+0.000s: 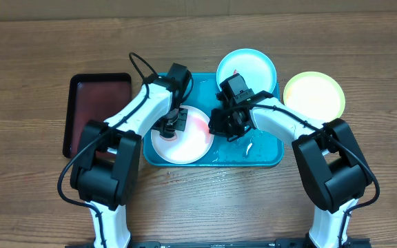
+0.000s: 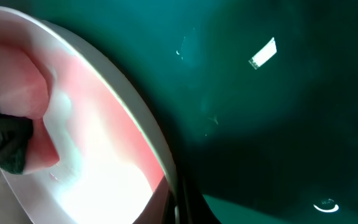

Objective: Clean dirty plates on tray and stack at the side
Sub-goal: 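Continue scrubbing the white plate center with the left gripper's sponge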

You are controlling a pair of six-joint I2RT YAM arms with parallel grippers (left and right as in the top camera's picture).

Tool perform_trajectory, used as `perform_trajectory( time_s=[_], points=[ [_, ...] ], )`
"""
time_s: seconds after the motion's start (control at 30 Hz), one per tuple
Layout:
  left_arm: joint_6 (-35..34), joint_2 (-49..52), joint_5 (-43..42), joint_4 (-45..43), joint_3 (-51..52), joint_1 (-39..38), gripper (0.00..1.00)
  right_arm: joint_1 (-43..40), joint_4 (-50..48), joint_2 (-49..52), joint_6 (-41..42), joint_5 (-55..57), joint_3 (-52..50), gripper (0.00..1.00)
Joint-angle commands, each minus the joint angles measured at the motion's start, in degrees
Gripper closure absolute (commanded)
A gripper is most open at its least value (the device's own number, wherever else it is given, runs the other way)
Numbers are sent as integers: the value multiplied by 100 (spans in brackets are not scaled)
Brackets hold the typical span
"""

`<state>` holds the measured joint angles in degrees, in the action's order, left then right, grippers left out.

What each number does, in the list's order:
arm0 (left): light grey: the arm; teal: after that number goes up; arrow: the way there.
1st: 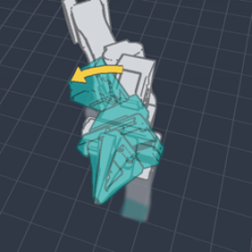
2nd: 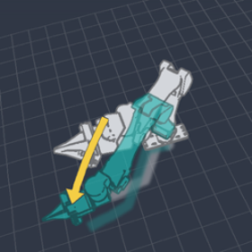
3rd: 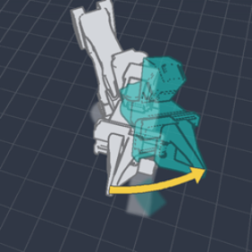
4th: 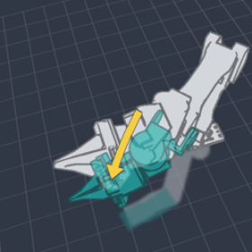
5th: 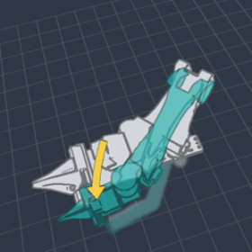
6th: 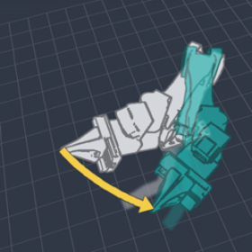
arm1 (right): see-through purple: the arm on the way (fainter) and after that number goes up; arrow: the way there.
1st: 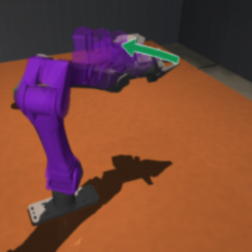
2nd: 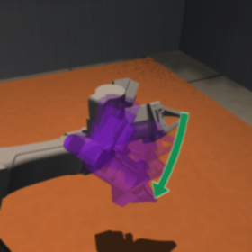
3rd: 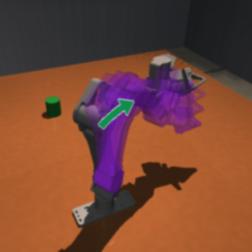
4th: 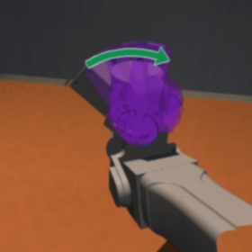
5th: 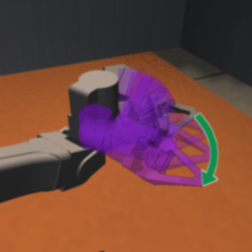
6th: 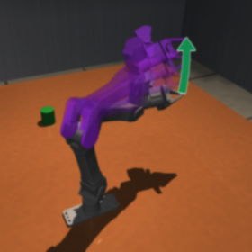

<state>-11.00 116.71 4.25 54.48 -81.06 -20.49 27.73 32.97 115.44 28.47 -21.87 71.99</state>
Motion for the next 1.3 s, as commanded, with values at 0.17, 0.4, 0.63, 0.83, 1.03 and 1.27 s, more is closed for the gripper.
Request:
perform_trajectory(
  time_s=[0.17,0.4,0.63,0.83,1.03,1.27],
  points=[
    [2385,107,-2439,28,35,-26,96,-188,33,44,173,678,-13,96],
    [2601,107,-2750,-216,35,-140,96,-188,74,42,173,678,-13,96],
    [1091,107,-610,-831,35,-122,96,-188,94,44,173,678,-13,96],
    [-289,107,1792,-1187,35,-120,96,-188,109,44,173,678,-13,96],
    [-745,107,1851,-901,35,-129,96,-188,116,42,173,678,-13,96],
    [-31,107,-372,114,35,-133,96,-188,114,44,173,675,-13,96]
  ],
)
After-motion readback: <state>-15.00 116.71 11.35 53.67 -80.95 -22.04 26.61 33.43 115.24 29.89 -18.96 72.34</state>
